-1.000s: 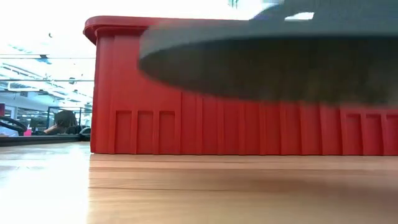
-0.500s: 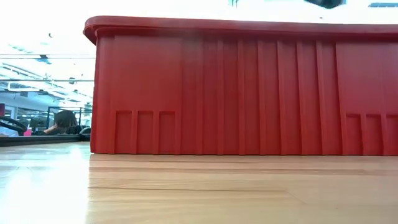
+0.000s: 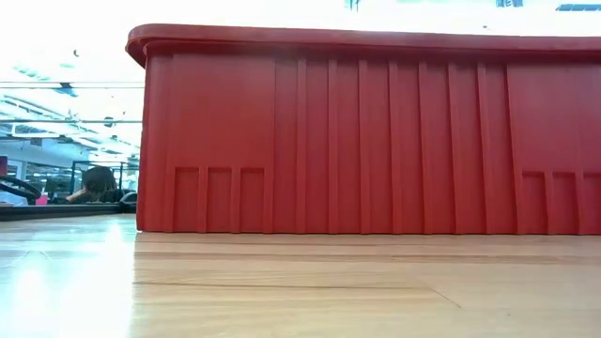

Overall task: Pick and place slides into bin
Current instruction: Put the black slipper into the red bin

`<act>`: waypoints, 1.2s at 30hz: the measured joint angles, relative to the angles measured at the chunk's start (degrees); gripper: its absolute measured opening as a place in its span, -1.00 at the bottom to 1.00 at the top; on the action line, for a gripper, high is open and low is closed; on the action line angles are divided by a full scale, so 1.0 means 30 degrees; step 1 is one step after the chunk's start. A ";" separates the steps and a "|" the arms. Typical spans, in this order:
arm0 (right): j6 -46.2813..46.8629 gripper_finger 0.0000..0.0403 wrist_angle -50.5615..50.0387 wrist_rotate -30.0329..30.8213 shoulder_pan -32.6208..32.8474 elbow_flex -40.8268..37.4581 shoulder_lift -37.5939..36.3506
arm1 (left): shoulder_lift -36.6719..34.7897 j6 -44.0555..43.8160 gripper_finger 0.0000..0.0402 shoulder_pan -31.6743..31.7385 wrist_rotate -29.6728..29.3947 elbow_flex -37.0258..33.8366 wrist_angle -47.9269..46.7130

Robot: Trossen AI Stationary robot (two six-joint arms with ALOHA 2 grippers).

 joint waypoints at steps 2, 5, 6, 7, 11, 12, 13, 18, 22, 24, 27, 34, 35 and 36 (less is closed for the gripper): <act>-0.0919 -1.00 -0.0003 0.1054 -0.0676 0.0016 -0.0275 | 0.0000 -0.0046 -0.47 0.0004 0.0000 0.0000 0.0000; -0.2262 -1.00 0.0145 0.2156 -0.1956 0.0022 -0.0631 | 0.0000 -0.0083 -0.47 0.0002 0.0000 0.0000 0.0000; -0.2644 -1.00 0.0166 0.2398 -0.2449 0.0030 -0.0725 | 0.0000 -0.0084 -0.47 0.0003 -0.0004 0.0000 0.0000; -0.2913 -1.00 0.0192 0.2506 -0.2939 0.0030 -0.0771 | 0.0000 -0.0087 -0.47 0.0007 -0.0011 0.0000 0.0000; -0.3944 -1.00 0.0874 0.2465 -0.5013 0.0030 -0.0651 | 0.0000 -0.0200 -0.47 0.0123 -0.0007 0.0000 0.0003; -0.4227 -1.00 0.1019 0.2465 -0.5517 0.0030 -0.0585 | 0.0000 -0.0310 -0.47 0.0178 -0.0015 0.0000 0.0003; -0.4441 -1.00 0.1073 0.2459 -0.6017 0.0038 -0.0516 | 0.0000 -0.0427 -0.47 0.0263 -0.0011 0.0000 0.0007; -0.4461 -1.00 0.1789 0.2452 -0.8291 -0.0403 -0.0060 | 0.0000 -0.0557 -0.47 0.0603 -0.0014 0.0000 0.0008; -0.4440 -1.00 0.3433 0.2429 -0.9584 -0.1732 0.0371 | 0.0000 -0.0557 -0.47 0.0903 0.0000 0.0000 0.0026; -0.4417 -1.00 0.4640 0.2433 -1.0023 -0.2527 0.0613 | 0.0000 -0.0557 -0.47 0.1037 0.0000 0.0000 0.0022; -0.4417 -1.00 0.6601 0.2515 -1.0609 -0.3740 0.1035 | 0.0000 -0.0563 -0.47 0.1198 0.0000 0.0000 0.0022; -0.3201 -1.00 0.9348 0.4118 -1.1750 -0.6395 0.1429 | 0.0000 -0.0564 -0.47 0.1509 0.0044 0.0000 0.0051; -0.2906 -1.00 0.9677 0.4323 -1.1857 -0.6800 0.1438 | 0.0000 -0.0564 -0.47 0.1545 0.0044 0.0000 0.0058; -0.2637 -1.00 0.9958 0.4433 -1.1944 -0.7172 0.1454 | 0.0000 -0.0557 -0.47 0.1587 0.0063 0.0000 0.0064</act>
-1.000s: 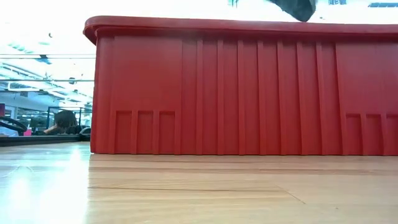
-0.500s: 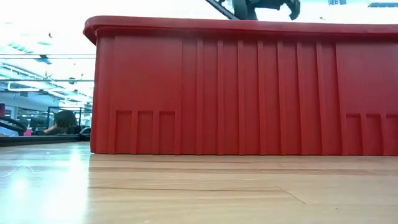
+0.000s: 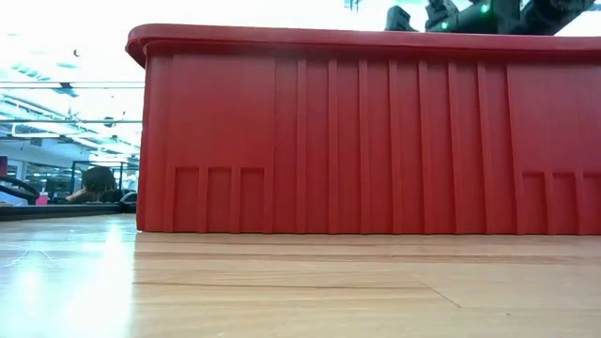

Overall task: Pick and place slides into bin
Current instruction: Put the black slipper into the red bin

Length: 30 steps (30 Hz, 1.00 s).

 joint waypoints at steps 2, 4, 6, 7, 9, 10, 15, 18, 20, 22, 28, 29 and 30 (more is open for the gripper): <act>0.0544 -1.00 0.0750 0.0000 -0.0199 -0.0627 0.0081 | 0.0000 -0.0002 -0.47 0.0083 0.0053 0.0000 0.0004; 0.1186 -1.00 0.1238 0.0013 -0.0370 -0.1233 0.0086 | 0.0000 0.0001 -0.47 0.0178 0.0060 0.0000 0.0006; 0.1964 -1.00 0.1498 0.0005 -0.0491 -0.1585 0.0174 | 0.0000 0.0001 -0.47 0.0250 0.0063 0.0000 0.0008; 0.2236 -1.00 0.1537 0.0067 -0.0535 -0.1714 0.0239 | 0.0000 0.0001 -0.47 0.0289 0.0075 0.0000 0.0008; 0.2314 -1.00 0.1437 0.0431 -0.0539 -0.1897 0.0349 | 0.0000 0.0022 -0.47 0.0300 0.0075 0.0000 0.0016; 0.2269 -1.00 0.1491 0.0725 -0.0539 -0.1919 0.0521 | 0.0000 0.0040 -0.47 0.0300 0.0075 0.0000 0.0012; 0.2458 -1.00 0.1526 0.1076 -0.0539 -0.1934 0.1547 | 0.0000 0.0064 -0.47 0.0300 0.0072 0.0000 0.0016; 0.3686 -1.00 0.1436 0.1187 -0.0539 -0.1926 0.2349 | 0.0000 0.0124 -0.47 0.0300 0.0053 0.0000 0.0016; 0.4617 -1.00 0.1486 0.1690 -0.0519 -0.1926 0.2911 | 0.0000 0.0131 -0.47 0.0300 0.0053 0.0000 0.0016; 0.5758 -1.00 0.1492 0.2085 -0.0498 -0.1926 0.3311 | 0.0000 0.0132 -0.47 0.0300 0.0053 0.0000 0.0016; 0.7353 -1.00 0.3456 0.2255 -0.0495 -0.1917 0.3826 | 0.0000 0.0117 -0.47 0.0402 0.0068 0.0000 0.0008; 0.6796 -1.00 0.3556 0.2642 -0.0481 -0.1904 0.3812 | 0.0000 0.0144 -0.47 0.0434 0.0068 0.0000 0.0008; 0.6136 -1.00 0.3502 0.3088 -0.0380 -0.1904 0.3808 | 0.0000 0.0190 -0.47 0.0463 0.0068 0.0000 0.0013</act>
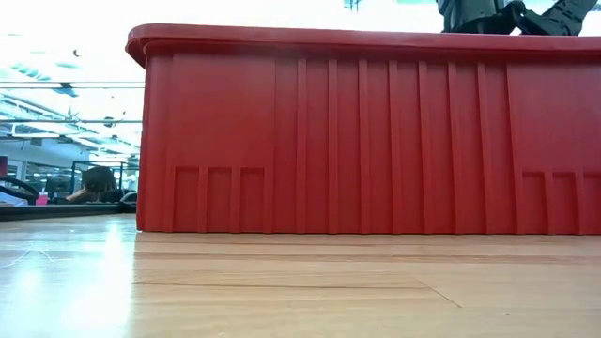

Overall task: Pick and place slides into bin
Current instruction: Put the black slipper into the red bin

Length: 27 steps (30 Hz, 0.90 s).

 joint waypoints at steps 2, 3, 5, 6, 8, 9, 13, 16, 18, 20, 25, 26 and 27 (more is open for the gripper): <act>-0.0738 -1.00 -0.0119 0.0905 0.0382 -0.0007 -0.0144 | 0.0000 0.0073 -0.47 0.0049 0.0027 0.0000 -0.0004; -0.0806 -1.00 0.0015 0.1227 0.0659 -0.0007 -0.0211 | 0.0000 0.0114 -0.47 0.0070 0.0111 0.0000 -0.0004; -0.1013 -1.00 -0.0059 0.1840 0.1120 0.0007 -0.0206 | 0.0000 0.0138 -0.47 0.0165 0.0275 0.0000 -0.0004; -0.1274 -1.00 -0.0353 0.2098 0.1332 0.0001 -0.0166 | 0.0000 0.0131 -0.47 0.0186 0.0353 0.0000 -0.0011; -0.1445 -1.00 -0.0919 0.2546 0.1721 0.0000 -0.0045 | 0.0000 0.0156 -0.47 0.0195 0.0408 0.0000 -0.0019; -0.1301 -1.00 -0.1286 0.2580 0.1879 0.0000 -0.0016 | 0.0000 0.0308 -0.47 0.0195 0.0413 0.0000 -0.0019; 0.0166 -1.00 -0.2765 0.2802 0.2385 0.0000 -0.0015 | 0.0000 0.0641 -0.47 0.0196 0.0525 0.0000 -0.0022; 0.0399 -1.00 -0.3511 0.3998 0.2710 0.0000 -0.0007 | 0.0000 0.0641 -0.47 0.0237 0.0651 0.0000 -0.0026; 0.0334 -1.00 -0.3611 0.4457 0.2929 0.0000 -0.0015 | 0.0000 0.0641 -0.47 0.0238 0.0853 0.0000 -0.0033; 0.0324 -1.00 -0.3671 0.4444 0.3074 0.0000 -0.0015 | 0.0000 0.0641 -0.47 0.0231 0.0894 0.0000 -0.0036; 0.0324 -1.00 -0.4945 0.4314 0.3229 0.0000 -0.0007 | 0.0000 0.0641 -0.47 0.0234 0.0903 0.0000 -0.0046; 0.0324 -1.00 -0.5298 0.4168 0.3229 0.0000 -0.0015 | 0.0000 0.0634 -0.47 0.0237 0.0903 0.0000 -0.0048; 0.0331 -1.00 -0.5634 0.3864 0.3222 0.0000 -0.0015 | 0.0000 0.0634 -0.47 0.0231 0.0903 0.0000 -0.0048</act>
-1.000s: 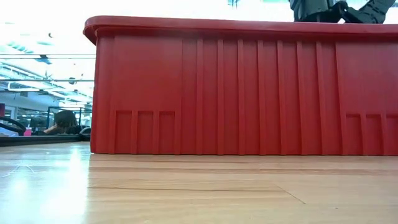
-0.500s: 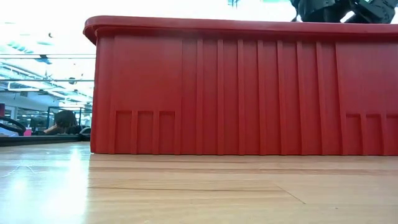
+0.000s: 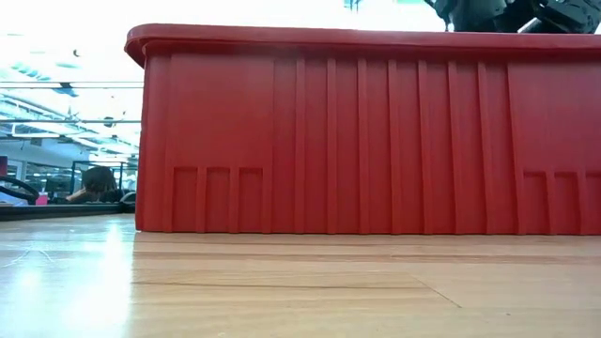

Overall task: Pick and place slides into bin
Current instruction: Put the black slipper into the red bin

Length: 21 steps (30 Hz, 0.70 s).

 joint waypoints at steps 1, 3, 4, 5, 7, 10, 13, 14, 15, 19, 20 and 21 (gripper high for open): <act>0.0007 -1.00 -0.0280 -0.0235 0.0000 0.0000 0.0007 | 0.0000 0.0003 -0.47 0.0000 0.0000 0.0000 0.0000; 0.0001 -1.00 -0.0796 -0.0483 0.0000 0.0000 0.0007 | 0.0000 0.0000 -0.47 0.0000 0.0000 0.0000 0.0000; 0.0000 -1.00 -0.0881 -0.0411 0.0000 0.0000 0.0007 | 0.0000 0.0000 -0.47 0.0000 0.0000 0.0000 0.0000; -0.0023 -1.00 -0.0886 -0.0376 0.0000 0.0000 0.0000 | 0.0000 0.0000 -0.47 0.0000 0.0000 0.0000 0.0000; -0.0216 -1.00 -0.0886 -0.0392 -0.0007 0.0000 0.0000 | 0.0000 0.0000 -0.47 0.0000 0.0000 0.0000 0.0000; -0.0240 -1.00 -0.1127 -0.0498 -0.0014 0.0000 0.0000 | 0.0000 -0.0007 -0.47 0.0000 0.0000 0.0000 0.0000; -0.0265 -0.98 -0.1232 -0.0520 -0.0012 0.0000 0.0000 | 0.0000 -0.0007 -0.47 -0.0007 0.0000 0.0000 0.0007; -0.0255 -0.97 -0.1286 -0.0515 -0.0015 0.0000 0.0000 | 0.0000 -0.0008 -0.47 -0.0007 0.0000 0.0000 0.0014; -0.0248 -0.96 -0.1309 -0.0520 -0.0015 0.0000 0.0000 | 0.0000 -0.0015 -0.47 -0.0007 0.0050 0.0000 0.0022; -0.0249 -0.91 -0.1391 -0.0505 -0.0015 0.0000 0.0000 | 0.0000 -0.0031 -0.47 -0.0007 0.0506 0.0000 0.0031; -0.0242 -0.91 -0.1532 -0.0500 -0.0015 0.0000 0.0000 | 0.0000 -0.0045 -0.47 -0.0007 0.0584 0.0000 0.0036; -0.0252 -0.90 -0.1650 -0.0498 -0.0015 0.0000 0.0000 | 0.0000 -0.0051 -0.47 -0.0007 0.0663 0.0000 0.0036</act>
